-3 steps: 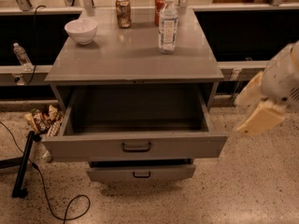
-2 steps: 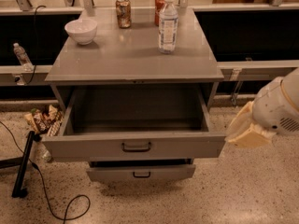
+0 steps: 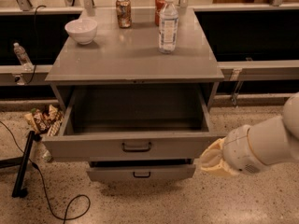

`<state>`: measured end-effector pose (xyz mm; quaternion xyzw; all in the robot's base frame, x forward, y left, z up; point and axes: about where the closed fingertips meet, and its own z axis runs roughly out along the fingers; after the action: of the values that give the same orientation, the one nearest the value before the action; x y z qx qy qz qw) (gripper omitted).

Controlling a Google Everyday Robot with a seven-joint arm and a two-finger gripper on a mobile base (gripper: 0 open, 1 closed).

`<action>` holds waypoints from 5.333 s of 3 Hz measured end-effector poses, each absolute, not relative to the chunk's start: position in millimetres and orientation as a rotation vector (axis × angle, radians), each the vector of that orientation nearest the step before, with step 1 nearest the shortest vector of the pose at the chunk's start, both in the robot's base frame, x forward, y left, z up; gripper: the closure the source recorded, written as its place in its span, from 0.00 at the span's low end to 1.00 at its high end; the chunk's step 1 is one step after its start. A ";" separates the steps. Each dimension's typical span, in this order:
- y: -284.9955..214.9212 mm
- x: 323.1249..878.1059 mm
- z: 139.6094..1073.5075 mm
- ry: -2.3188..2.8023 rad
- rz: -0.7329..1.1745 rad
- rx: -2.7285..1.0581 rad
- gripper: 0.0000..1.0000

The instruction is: Close top drawer

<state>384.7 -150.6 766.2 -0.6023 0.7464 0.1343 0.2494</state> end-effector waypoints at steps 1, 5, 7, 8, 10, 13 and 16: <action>-126.6 397.0 725.6 1.973 0.300 -1.659 1.00; -114.5 419.7 678.0 1.864 0.213 -1.609 1.00; -107.9 448.5 653.8 1.715 0.089 -1.618 1.00; -108.3 469.5 639.5 1.659 0.030 -1.637 1.00; -100.5 521.7 615.8 1.580 -0.035 -1.661 1.00; -63.0 600.3 587.0 1.459 -0.060 -1.714 1.00; -58.8 625.0 595.1 1.430 -0.019 -1.716 1.00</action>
Offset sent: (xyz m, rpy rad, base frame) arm 0.0122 0.0240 -0.0406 -0.0125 -0.0695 0.0198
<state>625.0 -58.8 595.1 -0.6905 0.5753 -0.0075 0.4384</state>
